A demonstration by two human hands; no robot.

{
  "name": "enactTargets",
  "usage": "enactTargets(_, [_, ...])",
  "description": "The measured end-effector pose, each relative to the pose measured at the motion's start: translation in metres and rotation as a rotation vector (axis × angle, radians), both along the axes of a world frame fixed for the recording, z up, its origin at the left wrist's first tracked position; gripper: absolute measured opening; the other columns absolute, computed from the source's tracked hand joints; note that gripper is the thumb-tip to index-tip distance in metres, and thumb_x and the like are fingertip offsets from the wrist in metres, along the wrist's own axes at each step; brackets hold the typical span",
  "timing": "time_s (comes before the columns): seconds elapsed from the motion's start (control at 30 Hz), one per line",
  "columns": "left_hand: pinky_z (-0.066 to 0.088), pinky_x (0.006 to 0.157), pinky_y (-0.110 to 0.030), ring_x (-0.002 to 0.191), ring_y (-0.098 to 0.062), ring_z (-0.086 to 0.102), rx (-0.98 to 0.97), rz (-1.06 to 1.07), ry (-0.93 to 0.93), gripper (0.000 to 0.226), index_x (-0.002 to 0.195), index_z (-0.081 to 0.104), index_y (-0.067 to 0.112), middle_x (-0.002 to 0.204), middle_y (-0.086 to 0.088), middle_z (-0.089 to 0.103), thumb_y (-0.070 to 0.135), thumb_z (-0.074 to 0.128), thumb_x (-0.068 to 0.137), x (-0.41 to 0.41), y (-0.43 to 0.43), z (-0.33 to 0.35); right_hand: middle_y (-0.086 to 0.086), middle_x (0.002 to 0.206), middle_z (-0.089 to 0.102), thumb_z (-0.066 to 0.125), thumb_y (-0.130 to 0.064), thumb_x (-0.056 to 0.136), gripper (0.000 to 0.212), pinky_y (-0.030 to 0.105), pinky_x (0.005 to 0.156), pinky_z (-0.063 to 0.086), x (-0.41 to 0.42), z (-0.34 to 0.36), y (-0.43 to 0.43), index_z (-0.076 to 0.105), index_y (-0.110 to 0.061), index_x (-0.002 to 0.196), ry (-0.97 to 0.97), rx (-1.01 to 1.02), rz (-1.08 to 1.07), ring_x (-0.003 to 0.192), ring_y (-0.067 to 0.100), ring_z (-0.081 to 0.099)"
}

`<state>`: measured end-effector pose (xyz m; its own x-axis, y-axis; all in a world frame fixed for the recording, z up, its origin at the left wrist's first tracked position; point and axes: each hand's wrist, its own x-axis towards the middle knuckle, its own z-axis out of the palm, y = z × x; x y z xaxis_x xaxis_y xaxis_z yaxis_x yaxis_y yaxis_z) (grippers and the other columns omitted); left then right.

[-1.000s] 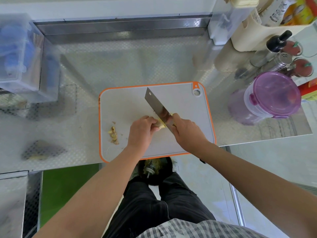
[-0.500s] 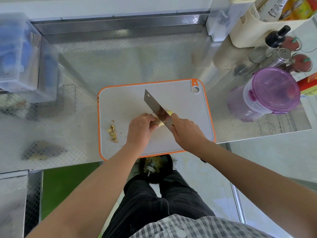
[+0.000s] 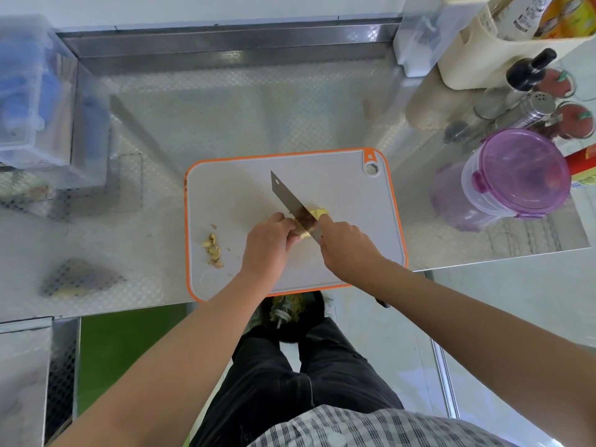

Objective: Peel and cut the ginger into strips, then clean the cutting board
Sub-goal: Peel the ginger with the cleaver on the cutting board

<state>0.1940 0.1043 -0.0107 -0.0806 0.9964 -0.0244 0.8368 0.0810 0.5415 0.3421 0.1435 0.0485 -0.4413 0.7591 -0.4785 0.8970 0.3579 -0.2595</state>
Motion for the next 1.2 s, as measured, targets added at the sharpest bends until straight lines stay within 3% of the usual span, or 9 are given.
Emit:
enactTargets(0.1, [0.038, 0.053, -0.027, 0.058, -0.027, 0.059, 0.024, -0.002, -0.035, 0.009, 0.082, 0.073, 0.008, 0.073, -0.007, 0.062, 0.007, 0.078, 0.075, 0.000, -0.001, 0.001, 0.009, 0.086, 0.048, 0.038, -0.006, 0.096, 0.019, 0.034, 0.060, 0.034, -0.014, -0.010, 0.005, 0.038, -0.007, 0.115, 0.001, -0.010, -0.030, 0.070, 0.027, 0.046])
enactTargets(0.2, [0.047, 0.054, -0.032, 0.062, -0.024, 0.061, 0.025, -0.004, -0.060, 0.008, 0.086, 0.073, 0.009, 0.077, -0.005, 0.064, 0.014, 0.075, 0.081, 0.001, -0.001, 0.000, 0.008, 0.089, 0.052, 0.038, -0.004, 0.095, 0.019, 0.034, 0.060, 0.033, -0.020, -0.023, 0.002, 0.038, -0.010, 0.112, -0.015, 0.015, -0.036, 0.074, 0.032, 0.055])
enactTargets(0.33, [0.051, 0.058, -0.039, 0.064, -0.025, 0.062, 0.012, 0.001, -0.052, 0.012, 0.088, 0.070, 0.009, 0.081, -0.004, 0.065, 0.019, 0.074, 0.083, -0.001, -0.001, -0.001, 0.010, 0.098, 0.059, 0.037, -0.016, 0.101, 0.017, 0.036, 0.061, 0.034, -0.013, -0.031, 0.001, 0.037, -0.008, 0.116, 0.016, 0.035, -0.044, 0.082, 0.036, 0.060])
enactTargets(0.47, [0.051, 0.057, -0.038, 0.063, -0.029, 0.063, 0.022, -0.005, -0.035, 0.016, 0.088, 0.067, 0.007, 0.083, -0.007, 0.067, 0.018, 0.076, 0.080, -0.002, -0.001, 0.000, 0.011, 0.086, 0.057, 0.038, -0.023, 0.101, 0.017, 0.036, 0.060, 0.037, -0.004, -0.021, 0.010, 0.037, -0.008, 0.109, 0.125, 0.017, -0.093, 0.074, 0.036, 0.054])
enactTargets(0.67, [0.052, 0.058, -0.037, 0.066, -0.028, 0.062, 0.023, 0.010, -0.010, 0.020, 0.087, 0.066, 0.004, 0.082, -0.009, 0.068, 0.016, 0.079, 0.076, -0.004, -0.002, -0.003, 0.001, 0.070, 0.042, 0.037, -0.021, 0.100, 0.011, 0.033, 0.053, 0.028, 0.005, 0.006, 0.013, 0.029, -0.016, 0.095, 0.185, 0.049, -0.031, 0.062, 0.029, 0.042])
enactTargets(0.77, [0.052, 0.062, -0.040, 0.069, -0.029, 0.063, 0.020, 0.017, -0.026, 0.020, 0.089, 0.067, 0.004, 0.085, -0.009, 0.069, 0.016, 0.078, 0.077, -0.003, -0.001, -0.003, 0.006, 0.075, 0.047, 0.036, -0.021, 0.100, 0.009, 0.033, 0.052, 0.027, 0.007, 0.007, 0.008, 0.034, -0.013, 0.102, 0.131, 0.039, 0.001, 0.063, 0.029, 0.043])
enactTargets(0.93, [0.051, 0.065, -0.037, 0.073, -0.030, 0.063, 0.021, 0.029, -0.046, 0.019, 0.091, 0.069, 0.004, 0.087, -0.009, 0.069, 0.015, 0.077, 0.078, -0.003, -0.001, -0.003, 0.008, 0.080, 0.048, 0.037, -0.016, 0.099, 0.023, 0.034, 0.057, 0.033, 0.006, 0.007, 0.001, 0.036, -0.008, 0.120, 0.073, 0.028, 0.016, 0.067, 0.030, 0.046])
enactTargets(1.2, [0.048, 0.065, -0.035, 0.072, -0.029, 0.064, 0.017, 0.040, -0.036, 0.020, 0.091, 0.070, 0.005, 0.088, -0.008, 0.069, 0.017, 0.078, 0.078, -0.003, -0.001, -0.004, 0.008, 0.080, 0.051, 0.038, -0.011, 0.097, 0.025, 0.033, 0.056, 0.031, 0.008, 0.008, -0.004, 0.035, -0.010, 0.122, 0.022, 0.056, 0.033, 0.065, 0.030, 0.044])
